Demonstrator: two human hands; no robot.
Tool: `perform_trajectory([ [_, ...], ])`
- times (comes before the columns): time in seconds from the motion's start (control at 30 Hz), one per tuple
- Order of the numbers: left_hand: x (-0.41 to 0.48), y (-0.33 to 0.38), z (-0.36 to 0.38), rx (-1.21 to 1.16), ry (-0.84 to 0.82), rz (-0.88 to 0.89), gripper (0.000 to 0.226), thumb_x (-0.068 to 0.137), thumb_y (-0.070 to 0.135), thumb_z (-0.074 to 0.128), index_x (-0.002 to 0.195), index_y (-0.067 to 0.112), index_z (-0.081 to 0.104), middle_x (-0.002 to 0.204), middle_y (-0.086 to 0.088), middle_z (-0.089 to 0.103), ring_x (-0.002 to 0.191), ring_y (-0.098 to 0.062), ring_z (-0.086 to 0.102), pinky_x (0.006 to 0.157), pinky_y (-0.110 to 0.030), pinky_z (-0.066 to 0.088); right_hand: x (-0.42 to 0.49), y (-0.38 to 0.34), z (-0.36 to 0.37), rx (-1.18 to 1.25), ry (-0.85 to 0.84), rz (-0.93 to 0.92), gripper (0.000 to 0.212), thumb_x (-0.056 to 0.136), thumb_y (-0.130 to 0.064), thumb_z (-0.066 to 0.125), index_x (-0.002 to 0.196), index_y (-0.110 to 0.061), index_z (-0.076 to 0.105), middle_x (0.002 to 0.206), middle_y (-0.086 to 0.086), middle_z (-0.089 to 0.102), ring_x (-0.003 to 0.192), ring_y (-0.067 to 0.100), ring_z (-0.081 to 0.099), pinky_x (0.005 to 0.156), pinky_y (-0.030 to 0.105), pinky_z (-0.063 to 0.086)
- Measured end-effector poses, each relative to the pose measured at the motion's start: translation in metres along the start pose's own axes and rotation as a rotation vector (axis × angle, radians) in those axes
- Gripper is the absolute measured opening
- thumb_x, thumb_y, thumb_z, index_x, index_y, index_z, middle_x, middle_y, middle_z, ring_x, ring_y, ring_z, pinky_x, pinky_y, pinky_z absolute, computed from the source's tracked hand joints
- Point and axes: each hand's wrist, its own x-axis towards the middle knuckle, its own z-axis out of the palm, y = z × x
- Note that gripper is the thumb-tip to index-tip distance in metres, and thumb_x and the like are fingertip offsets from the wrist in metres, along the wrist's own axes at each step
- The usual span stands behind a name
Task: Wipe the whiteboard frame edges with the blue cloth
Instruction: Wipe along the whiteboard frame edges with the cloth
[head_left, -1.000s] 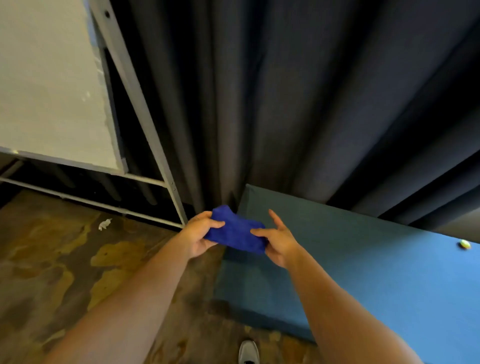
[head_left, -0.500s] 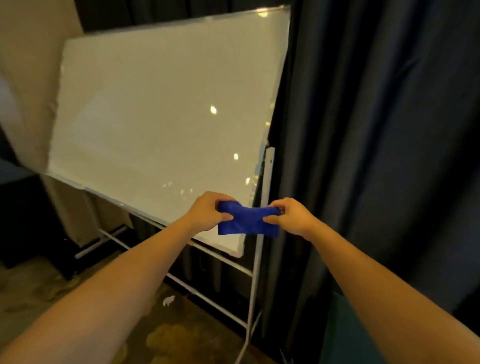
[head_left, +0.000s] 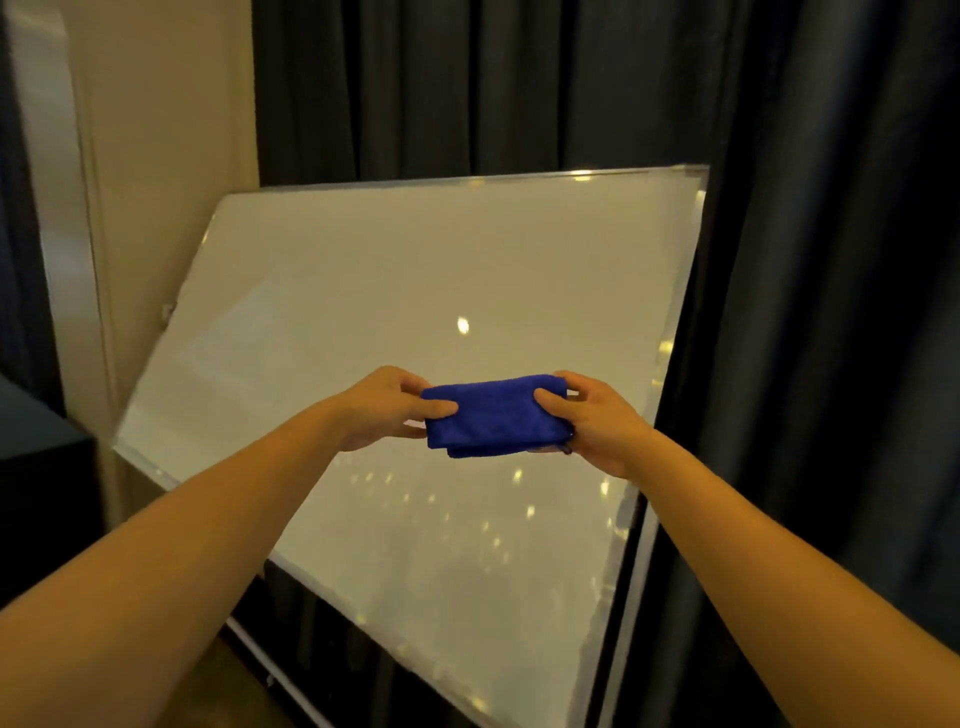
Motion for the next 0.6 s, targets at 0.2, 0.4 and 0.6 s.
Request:
perform_trajectory([
  [0.2, 0.132, 0.016, -0.073, -0.31, 0.065, 0.096, 0.024, 0.092, 0.019, 0.068, 0.113, 0.008, 0.064, 0.11, -0.012, 0.072, 0.096, -0.022, 0.073, 0.079, -0.041, 0.06, 0.15, -0.024, 0.008, -0.014, 0.098, -0.091, 0.023, 0.096, -0.016, 0.062, 0.118, -0.006, 0.063, 0.111, 0.014, 0.072, 0.092, 0.029, 0.072, 0.069, 0.039, 0.06],
  [0.4, 0.24, 0.037, -0.142, -0.189, 0.004, 0.181, 0.028, 0.085, 0.004, 0.073, 0.112, 0.01, 0.07, 0.107, -0.01, 0.076, 0.098, -0.023, 0.073, 0.075, -0.034, 0.06, 0.269, -0.058, 0.001, -0.189, 0.183, -0.179, 0.018, 0.095, -0.008, 0.063, 0.111, -0.002, 0.062, 0.099, 0.017, 0.071, 0.075, 0.021, 0.073, 0.059, 0.031, 0.058],
  [0.6, 0.364, 0.068, -0.196, -0.15, 0.001, 0.22, 0.019, 0.086, 0.01, 0.071, 0.106, 0.012, 0.07, 0.094, -0.004, 0.078, 0.089, -0.019, 0.075, 0.069, -0.033, 0.062, 0.374, -0.093, -0.013, -0.409, 0.305, -0.239, 0.013, 0.094, -0.015, 0.065, 0.107, -0.013, 0.064, 0.099, 0.008, 0.071, 0.08, 0.02, 0.072, 0.057, 0.026, 0.057],
])
